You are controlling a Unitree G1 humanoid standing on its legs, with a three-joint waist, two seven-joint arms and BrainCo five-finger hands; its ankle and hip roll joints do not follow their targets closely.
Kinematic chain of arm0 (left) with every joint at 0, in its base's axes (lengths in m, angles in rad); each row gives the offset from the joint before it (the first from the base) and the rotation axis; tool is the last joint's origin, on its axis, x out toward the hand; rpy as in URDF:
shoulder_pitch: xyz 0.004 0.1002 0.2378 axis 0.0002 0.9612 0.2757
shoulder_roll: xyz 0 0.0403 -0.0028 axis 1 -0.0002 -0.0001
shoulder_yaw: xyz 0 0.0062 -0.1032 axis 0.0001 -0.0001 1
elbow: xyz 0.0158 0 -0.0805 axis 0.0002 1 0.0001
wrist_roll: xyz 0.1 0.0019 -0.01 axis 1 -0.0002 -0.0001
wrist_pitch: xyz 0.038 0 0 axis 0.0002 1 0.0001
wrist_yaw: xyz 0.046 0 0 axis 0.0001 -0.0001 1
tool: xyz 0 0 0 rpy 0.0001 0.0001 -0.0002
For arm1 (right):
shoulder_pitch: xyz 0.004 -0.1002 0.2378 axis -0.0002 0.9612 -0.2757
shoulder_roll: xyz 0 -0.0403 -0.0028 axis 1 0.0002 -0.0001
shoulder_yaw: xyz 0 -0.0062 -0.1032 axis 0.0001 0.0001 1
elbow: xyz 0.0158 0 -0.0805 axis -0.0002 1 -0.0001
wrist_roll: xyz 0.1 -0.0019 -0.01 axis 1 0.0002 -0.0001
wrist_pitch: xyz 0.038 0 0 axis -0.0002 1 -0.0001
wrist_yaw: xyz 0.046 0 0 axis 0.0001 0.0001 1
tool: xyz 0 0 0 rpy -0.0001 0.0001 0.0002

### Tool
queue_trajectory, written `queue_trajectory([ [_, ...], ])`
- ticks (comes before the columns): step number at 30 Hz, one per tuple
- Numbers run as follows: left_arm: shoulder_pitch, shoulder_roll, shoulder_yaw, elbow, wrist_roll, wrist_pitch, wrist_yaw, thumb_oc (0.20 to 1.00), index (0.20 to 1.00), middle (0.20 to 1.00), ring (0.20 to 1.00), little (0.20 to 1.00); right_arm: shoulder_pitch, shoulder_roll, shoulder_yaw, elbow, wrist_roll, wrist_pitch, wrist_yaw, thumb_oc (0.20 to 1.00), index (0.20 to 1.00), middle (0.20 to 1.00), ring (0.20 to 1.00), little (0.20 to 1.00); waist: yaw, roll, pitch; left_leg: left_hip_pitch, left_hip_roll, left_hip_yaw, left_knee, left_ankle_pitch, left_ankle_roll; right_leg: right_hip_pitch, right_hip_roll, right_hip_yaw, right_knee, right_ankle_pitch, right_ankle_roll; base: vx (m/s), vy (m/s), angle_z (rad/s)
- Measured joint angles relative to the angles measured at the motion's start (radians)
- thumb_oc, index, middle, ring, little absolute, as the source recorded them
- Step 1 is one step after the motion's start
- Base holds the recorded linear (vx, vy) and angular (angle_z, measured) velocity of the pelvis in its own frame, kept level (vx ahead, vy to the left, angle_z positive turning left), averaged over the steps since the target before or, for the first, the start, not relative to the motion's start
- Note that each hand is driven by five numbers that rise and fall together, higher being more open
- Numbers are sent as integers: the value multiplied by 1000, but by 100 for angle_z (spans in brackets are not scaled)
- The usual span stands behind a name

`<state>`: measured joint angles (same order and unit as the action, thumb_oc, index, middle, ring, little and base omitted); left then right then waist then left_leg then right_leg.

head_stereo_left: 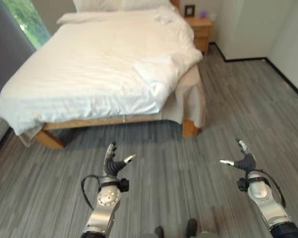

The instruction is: Making the bed.

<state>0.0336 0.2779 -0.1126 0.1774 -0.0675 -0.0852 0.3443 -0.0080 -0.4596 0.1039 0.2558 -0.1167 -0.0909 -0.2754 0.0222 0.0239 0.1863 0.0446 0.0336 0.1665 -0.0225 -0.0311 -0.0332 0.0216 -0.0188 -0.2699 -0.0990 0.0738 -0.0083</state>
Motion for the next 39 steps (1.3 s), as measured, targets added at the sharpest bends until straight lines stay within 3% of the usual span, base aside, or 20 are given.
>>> queue_trajectory([
  [3,17,1,2,5,0,0,-5,1000,1000,1000,1000,1000,3,-2,-9,-21,-2,-7,3,1000,1000,1000,1000,1000,7,8,0,31,4,39,-46,15,28,12,0,4,0,1,6,104,60,0],
  [10,46,1,-1,3,3,1,-41,1000,1000,1000,1000,1000,26,-4,-19,-54,-5,-7,4,1000,1000,1000,1000,1000,1,8,-11,53,-3,38,-74,36,40,23,-3,2,0,6,8,66,45,3],
  [15,48,1,1,3,4,1,-47,1000,1000,1000,1000,1000,30,-4,-20,-55,-40,-3,3,1000,1000,1000,1000,1000,0,5,-14,72,-4,35,-70,36,40,42,-4,-2,0,6,8,49,66,2],
  [19,50,3,2,3,4,2,-47,1000,1000,1000,1000,1000,32,16,-20,-48,-40,7,2,1000,1000,1000,1000,1000,-4,-11,-22,64,-7,39,-75,33,40,20,-8,7,20,-7,27,34,93,-4],
  [26,51,4,3,3,4,2,-47,1000,1000,1000,1000,1000,36,19,-20,-44,-41,24,0,1000,1000,1000,1000,1000,-16,-43,-46,61,-7,40,-75,29,47,18,-10,9,25,-10,27,46,24,-1],
  [31,51,4,1,3,4,3,-48,1000,1000,1000,1000,1000,55,19,-20,-44,-80,26,-1,1000,1000,1000,1000,1000,-19,-37,-59,57,-7,37,-75,32,45,9,-12,4,38,-14,31,-6,20,2],
  [33,49,5,1,3,4,3,-48,1000,1000,1000,1000,1000,55,17,-20,-43,-81,27,-1,1000,1000,1000,1000,1000,-22,-24,-65,37,-7,38,-75,34,55,-61,-26,5,140,-43,49,-5,34,-3],
  [37,41,28,1,18,3,9,-47,1000,1000,1000,1000,1000,51,18,-14,-38,-98,46,0,1000,1000,1000,1000,1000,-47,-20,-44,25,-8,39,-75,28,63,-239,-86,21,440,-141,129,154,-89,-3],
  [39,42,44,6,28,3,9,-46,1000,1000,1000,1000,1000,53,21,-11,-41,-118,49,0,1000,1000,1000,1000,1000,-45,-41,-27,2,-16,44,-75,23,56,-300,-108,73,373,-140,137,268,-190,1],
])
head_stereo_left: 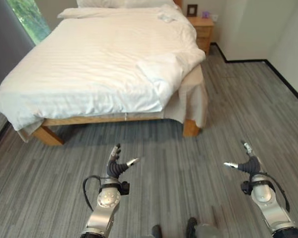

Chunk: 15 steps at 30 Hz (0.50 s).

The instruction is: Making the bed.

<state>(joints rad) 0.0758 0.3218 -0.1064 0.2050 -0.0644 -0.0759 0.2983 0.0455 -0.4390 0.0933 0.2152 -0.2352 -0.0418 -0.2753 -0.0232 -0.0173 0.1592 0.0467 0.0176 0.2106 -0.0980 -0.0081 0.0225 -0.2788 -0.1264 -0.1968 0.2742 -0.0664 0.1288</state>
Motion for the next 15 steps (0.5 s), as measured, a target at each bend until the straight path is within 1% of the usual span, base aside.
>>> queue_trajectory([
  [1,0,0,-1,7,0,0,0,1000,1000,1000,1000,1000,4,2,-2,0,1,4,-1,1000,1000,1000,1000,1000,-7,-16,0,-3,1,-8,0,0,0,-9,-4,15,-52,1,-1,290,-180,11],
  [2,1,-1,-3,12,0,0,0,1000,1000,1000,1000,1000,8,5,-2,1,1,11,-1,1000,1000,1000,1000,1000,-5,-19,3,-8,1,-8,0,-1,-2,-14,-7,20,-78,8,-4,334,-203,5],
  [3,0,-2,-3,23,-1,0,0,1000,1000,1000,1000,1000,6,9,-1,1,1,14,0,1000,1000,1000,1000,1000,-1,-32,4,-9,8,-10,1,-4,-6,-7,2,28,-100,36,-6,339,-212,3],
  [4,4,-7,-2,31,-1,2,-1,1000,1000,1000,1000,1000,5,10,-1,-6,1,19,2,1000,1000,1000,1000,1000,-1,-22,11,-8,23,-25,0,-11,-17,20,26,39,-128,66,-17,316,-250,25],
  [5,24,-25,-3,32,-2,3,-3,1000,1000,1000,1000,1000,3,6,-2,-10,2,22,3,1000,1000,1000,1000,1000,-7,-7,18,16,53,-36,13,-13,-38,74,75,46,-178,89,-47,269,-286,29],
  [6,35,-29,-3,32,-2,3,-4,1000,1000,1000,1000,1000,1,5,-2,-9,2,22,3,1000,1000,1000,1000,1000,-5,-4,21,14,64,-32,34,0,-61,86,87,44,-184,87,-56,291,-485,15],
  [7,39,-41,-5,42,-9,5,-16,1000,1000,1000,1000,1000,-13,6,-12,-14,3,21,3,1000,1000,1000,1000,1000,18,-43,34,-82,93,-29,350,-75,-62,153,81,48,-240,131,-139,310,-459,2],
  [8,0,-55,-39,63,-32,4,-20,1000,1000,1000,1000,1000,-11,-19,-45,-19,10,14,4,1000,1000,1000,1000,1000,46,-31,53,-314,141,-97,783,-3,-62,174,115,19,-237,109,-203,302,-377,5],
  [9,-20,-58,-60,78,-43,9,-20,1000,1000,1000,1000,1000,-15,-18,-75,-17,12,18,3,1000,1000,1000,1000,1000,70,-29,71,-434,164,-128,978,121,-54,189,127,14,-238,108,-226,301,-124,-8],
  [10,2,-58,-49,62,-49,10,-26,1000,1000,1000,1000,1000,-60,-13,-56,-12,20,28,-2,1000,1000,1000,1000,1000,76,-56,95,-505,114,-201,1051,139,-69,196,126,36,-207,80,-248,471,-21,-37],
  [11,12,-61,-48,68,-51,17,-28,1000,1000,1000,1000,1000,-78,-16,-41,-20,19,24,0,1000,1000,1000,1000,1000,94,-76,115,-587,60,-229,1177,131,-66,202,122,59,-189,58,-275,580,22,-57],
  [12,30,-64,-47,64,-51,21,-28,1000,1000,1000,1000,1000,-84,-14,-35,-36,20,27,0,1000,1000,1000,1000,1000,119,-101,134,-639,-25,-197,1144,83,-100,236,107,82,-227,40,-240,822,84,-61],
  [13,53,-89,-34,60,-51,18,-29,1000,1000,1000,1000,1000,-86,-16,-34,-40,19,27,1,1000,1000,1000,1000,1000,142,-73,134,-608,-22,-133,895,51,-106,270,128,101,-245,5,-214,1213,210,-80],
  [14,79,-122,1,61,-52,18,-28,1000,1000,1000,1000,1000,-85,-48,-36,-45,17,27,3,1000,1000,1000,1000,1000,164,19,131,-525,47,-49,459,42,-107,246,181,63,-35,-119,-246,998,195,-48],
  [15,78,-111,5,75,-51,26,-30,1000,1000,1000,1000,1000,-47,-48,-29,-45,16,31,1,1000,1000,1000,1000,1000,160,29,122,-483,54,4,253,35,-96,272,191,33,-22,-155,-249,868,184,-22],
])
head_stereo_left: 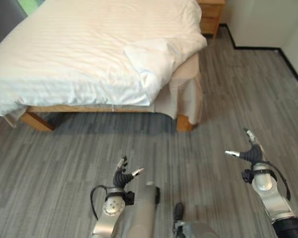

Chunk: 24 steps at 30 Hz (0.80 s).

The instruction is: Making the bed.

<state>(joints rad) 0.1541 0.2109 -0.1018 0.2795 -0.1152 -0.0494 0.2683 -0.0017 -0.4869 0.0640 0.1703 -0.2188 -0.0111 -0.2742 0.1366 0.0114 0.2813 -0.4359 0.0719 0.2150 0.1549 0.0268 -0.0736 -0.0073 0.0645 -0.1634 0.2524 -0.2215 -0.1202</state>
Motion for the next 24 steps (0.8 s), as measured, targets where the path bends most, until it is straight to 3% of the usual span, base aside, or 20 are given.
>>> queue_trajectory([
  [2,8,47,4,2,1,5,1,1000,1000,1000,1000,1000,45,-13,37,10,-7,4,1,1000,1000,1000,1000,1000,3,-18,-26,40,8,67,-234,-1,0,38,2,5,-25,-35,-4,569,128,5],
  [3,5,60,12,9,2,9,1,1000,1000,1000,1000,1000,47,-11,35,11,-12,5,0,1000,1000,1000,1000,1000,4,-30,-34,25,11,71,-237,9,14,56,1,4,-37,-45,11,704,174,-6],
  [5,-2,61,32,9,11,17,2,1000,1000,1000,1000,1000,64,0,20,7,-21,13,0,1000,1000,1000,1000,1000,1,-86,-64,54,-18,70,-189,-5,76,131,-33,25,-90,-76,99,715,209,-5],
  [6,4,50,18,8,13,22,13,1000,1000,1000,1000,1000,97,14,37,30,-26,13,-1,1000,1000,1000,1000,1000,13,-140,-109,114,-94,86,-86,29,133,163,-83,25,-48,-67,144,665,243,-26],
  [7,4,45,-2,2,14,22,18,1000,1000,1000,1000,1000,93,0,55,38,-50,15,0,1000,1000,1000,1000,1000,10,-111,-126,176,-98,104,-90,40,168,107,-86,18,123,-68,176,444,181,-45],
  [8,11,48,-10,-25,19,23,23,1000,1000,1000,1000,1000,96,-16,67,28,-68,14,3,1000,1000,1000,1000,1000,2,-49,-146,272,-77,97,-152,45,218,24,-85,-13,351,-46,235,300,104,-42],
  [9,-6,76,-5,-33,33,24,38,1000,1000,1000,1000,1000,85,19,69,24,-91,14,3,1000,1000,1000,1000,1000,-4,-91,-137,311,-119,106,-191,86,226,-49,-171,-49,515,-39,246,430,81,-23],
  [11,-68,104,21,-48,61,32,72,1000,1000,1000,1000,1000,90,13,64,-14,-99,9,4,1000,1000,1000,1000,1000,-36,-85,-128,380,-135,78,-207,30,252,-135,-300,-117,603,-40,266,488,50,-6],
  [12,-121,130,73,-51,97,37,111,1000,1000,1000,1000,1000,82,14,53,-11,-100,8,4,1000,1000,1000,1000,1000,-60,-66,-114,441,-129,66,-218,19,228,-154,-372,-191,509,-38,260,364,-37,2],
  [14,-182,160,124,-48,136,38,145,1000,1000,1000,1000,1000,87,-6,53,-8,-100,2,6,1000,1000,1000,1000,1000,-89,-50,-105,481,-114,37,-227,19,227,-183,-367,-187,383,-26,250,240,-36,19],
  [15,-204,189,161,-48,165,38,165,1000,1000,1000,1000,1000,85,-7,41,6,-109,-3,10,1000,1000,1000,1000,1000,-107,-44,-101,510,-103,36,-238,18,224,-184,-340,-182,268,-6,259,136,-51,32],
  [16,-226,214,188,-48,181,38,183,1000,1000,1000,1000,1000,103,-7,22,5,-119,-2,13,1000,1000,1000,1000,1000,-114,-45,-100,534,-95,44,-237,11,194,-195,-313,-171,180,32,251,365,-139,29],
  [17,-245,239,209,-50,192,37,199,1000,1000,1000,1000,1000,122,-10,16,8,-129,-1,14,1000,1000,1000,1000,1000,-120,-49,-99,555,-87,54,-230,-3,152,-209,-294,-173,144,79,213,478,-181,22],
  [18,-247,276,235,-52,222,40,217,1000,1000,1000,1000,1000,152,-12,4,27,-134,-16,15,1000,1000,1000,1000,1000,-136,-47,-104,570,-76,48,-216,-37,98,-231,-245,-148,83,93,232,331,-138,51],
  [19,-280,348,319,-46,254,46,251,1000,1000,1000,1000,1000,208,-19,-39,30,-136,-37,13,1000,1000,1000,1000,1000,-165,-66,-107,580,-59,46,-211,-101,58,-273,-160,-95,-39,134,230,274,-134,60],
  [20,-320,389,332,-20,259,52,281,1000,1000,1000,1000,1000,242,-6,-64,56,-134,-17,14,1000,1000,1000,1000,1000,-164,-98,-106,600,-82,48,-213,-105,62,-289,-136,-76,-100,208,208,234,-143,57],
  [21,-330,418,353,2,269,56,303,1000,1000,1000,1000,1000,267,-3,-68,90,-133,-6,13,1000,1000,1000,1000,1000,-171,-128,-110,627,-108,49,-208,-111,52,-288,-140,-58,-149,324,132,347,-172,30],
  [22,-331,434,346,38,289,62,317,1000,1000,1000,1000,1000,290,-8,-73,128,-132,-11,13,1000,1000,1000,1000,1000,-182,-144,-126,654,-127,35,-207,-123,34,-269,-134,-21,-187,384,109,380,-127,54],
  [23,-339,419,348,114,301,89,336,1000,1000,1000,1000,1000,336,-16,-135,184,-122,1,13,1000,1000,1000,1000,1000,-206,-104,-143,724,-108,23,-207,-164,15,-207,-93,21,-201,398,130,293,-81,47],
  [24,-336,422,347,158,319,93,351,1000,1000,1000,1000,1000,348,-22,-146,191,-111,4,14,1000,1000,1000,1000,1000,-210,-73,-154,729,-88,37,-194,-167,10,-188,-71,24,-221,383,119,251,-87,24],
])
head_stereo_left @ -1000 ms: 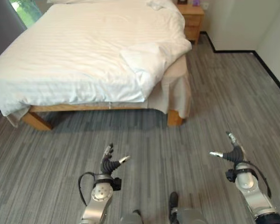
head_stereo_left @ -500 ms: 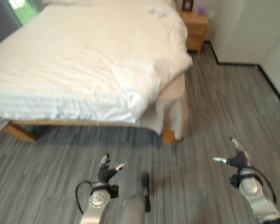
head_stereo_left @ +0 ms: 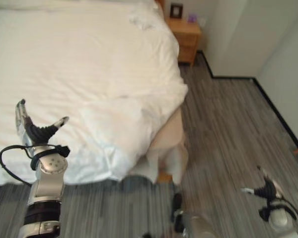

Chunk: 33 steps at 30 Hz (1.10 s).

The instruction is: Making the bed.

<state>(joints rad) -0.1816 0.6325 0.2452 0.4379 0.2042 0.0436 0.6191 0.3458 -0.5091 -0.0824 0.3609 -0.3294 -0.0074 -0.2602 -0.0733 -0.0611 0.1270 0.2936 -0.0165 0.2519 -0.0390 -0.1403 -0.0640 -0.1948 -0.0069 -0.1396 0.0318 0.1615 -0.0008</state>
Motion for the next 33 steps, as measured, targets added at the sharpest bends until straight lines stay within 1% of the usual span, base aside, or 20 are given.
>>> queue_trajectory([
  [1,1,-2,0,31,0,10,5,1000,1000,1000,1000,1000,-2,-2,-14,-2,22,-1,8,1000,1000,1000,1000,1000,0,26,1,1,14,12,22,-6,-7,27,19,7,-30,2,-6,107,-87,-20],
  [3,5,-4,-4,35,1,12,3,1000,1000,1000,1000,1000,-17,-4,-18,-11,37,-3,17,1000,1000,1000,1000,1000,1,27,1,-47,28,14,107,-30,-10,71,23,34,-103,22,-37,91,-98,-19],
  [4,1,-1,-9,39,-1,9,2,1000,1000,1000,1000,1000,-36,-8,-17,-12,54,-7,22,1000,1000,1000,1000,1000,-2,22,5,-72,34,5,148,-32,-12,81,23,38,-116,25,-41,150,-30,-37],
  [5,-26,0,-32,50,-4,8,2,1000,1000,1000,1000,1000,-84,-22,-15,-14,73,-9,27,1000,1000,1000,1000,1000,7,-1,28,-167,50,-48,287,-38,-22,105,23,68,-130,29,-43,130,1,-35],
  [6,-30,-2,-40,50,-5,8,1,1000,1000,1000,1000,1000,-114,-25,-11,-10,73,-14,27,1000,1000,1000,1000,1000,7,-13,40,-191,56,-57,285,-43,-36,115,20,72,-131,17,-48,243,27,-40],
  [7,-18,0,-60,42,-1,9,-10,1000,1000,1000,1000,1000,-141,-26,-3,11,68,-17,28,1000,1000,1000,1000,1000,6,-25,49,-214,51,-63,240,-41,-32,120,17,77,-138,-4,-22,190,40,-25],
  [8,-12,-4,-97,43,9,11,-31,1000,1000,1000,1000,1000,-159,-25,5,21,65,-18,30,1000,1000,1000,1000,1000,-4,-28,61,-227,59,-72,109,-6,-11,131,11,35,-135,-51,29,202,41,-19],
  [9,-15,-18,-118,58,14,18,-40,1000,1000,1000,1000,1000,-158,-30,4,29,65,-19,30,1000,1000,1000,1000,1000,-4,11,62,-246,114,-73,54,28,9,124,31,-9,-99,-71,27,157,38,-7],
  [10,-29,-39,-139,64,15,29,-44,1000,1000,1000,1000,1000,-144,-53,0,25,65,-20,30,1000,1000,1000,1000,1000,-10,74,60,-273,202,-75,21,50,13,86,60,-18,24,-101,-32,92,40,1],
  [11,-45,-41,-155,80,21,31,-47,1000,1000,1000,1000,1000,-130,-54,1,34,65,-17,32,1000,1000,1000,1000,1000,-13,76,67,-275,221,-70,37,115,-49,80,67,-4,49,-144,-44,136,55,-21],
  [12,-53,-39,-164,131,42,51,-65,1000,1000,1000,1000,1000,-114,-44,6,27,68,-10,40,1000,1000,1000,1000,1000,-16,72,61,-257,199,-50,6,136,-38,93,57,6,23,-148,-23,87,37,-23],
  [15,-66,-25,-156,197,64,77,-80,1000,1000,1000,1000,1000,-96,-50,2,5,72,-8,52,1000,1000,1000,1000,1000,-62,85,57,-235,169,-10,-43,150,-27,80,63,18,-7,-125,-1,57,29,-14],
  [20,-128,-12,-163,357,86,115,-95,1000,1000,1000,1000,1000,-89,-56,5,-17,72,-9,52,1000,1000,1000,1000,1000,-84,98,68,-263,150,17,-53,158,-35,78,52,39,-92,-58,6,-21,19,-20],
  [23,-193,41,-192,439,87,118,-95,1000,1000,1000,1000,1000,-88,-69,19,-24,73,-22,50,1000,1000,1000,1000,1000,-91,99,83,-297,131,21,-54,158,-34,55,38,51,-130,-20,13,-134,2,-5],
  [24,-271,121,-249,529,94,122,-95,1000,1000,1000,1000,1000,-114,-82,31,-32,75,-35,50,1000,1000,1000,1000,1000,-90,96,105,-344,123,23,-54,161,-31,6,28,52,-130,-8,22,-84,-9,-8],
  [25,-298,134,-257,572,104,116,-99,784,784,784,784,784,-126,-88,38,-30,83,-40,48,1000,1000,1000,1000,1000,-88,96,122,-355,117,26,-54,165,-24,-6,23,55,-131,1,24,-70,-6,-14],
  [26,-332,152,-302,715,129,101,-118,200,200,200,200,200,-141,-98,57,-35,95,-49,46,1000,1000,1000,1000,1000,-91,89,130,-388,113,35,-60,165,-24,-41,18,61,-134,-4,37,-12,5,-14],
  [27,-354,143,-292,826,128,100,-136,200,200,200,200,200,-162,-94,60,-34,95,-48,46,1000,1000,1000,1000,1000,-98,99,144,-413,108,40,-60,168,-20,-70,14,67,-134,1,43,26,9,-13],
  [29,-354,33,-226,860,99,115,-133,200,200,200,200,200,-175,-78,61,-30,96,-29,50,1000,1000,1000,1000,1000,-103,104,168,-414,105,40,-55,174,-17,-71,12,66,-131,8,42,16,17,0],
  [33,-352,-46,-323,627,35,142,-147,200,200,200,200,200,-201,-74,62,-41,96,-22,46,1000,1000,1000,1000,1000,-80,114,170,-356,103,37,-59,174,-16,-7,9,60,-130,11,37,3,37,9],
])
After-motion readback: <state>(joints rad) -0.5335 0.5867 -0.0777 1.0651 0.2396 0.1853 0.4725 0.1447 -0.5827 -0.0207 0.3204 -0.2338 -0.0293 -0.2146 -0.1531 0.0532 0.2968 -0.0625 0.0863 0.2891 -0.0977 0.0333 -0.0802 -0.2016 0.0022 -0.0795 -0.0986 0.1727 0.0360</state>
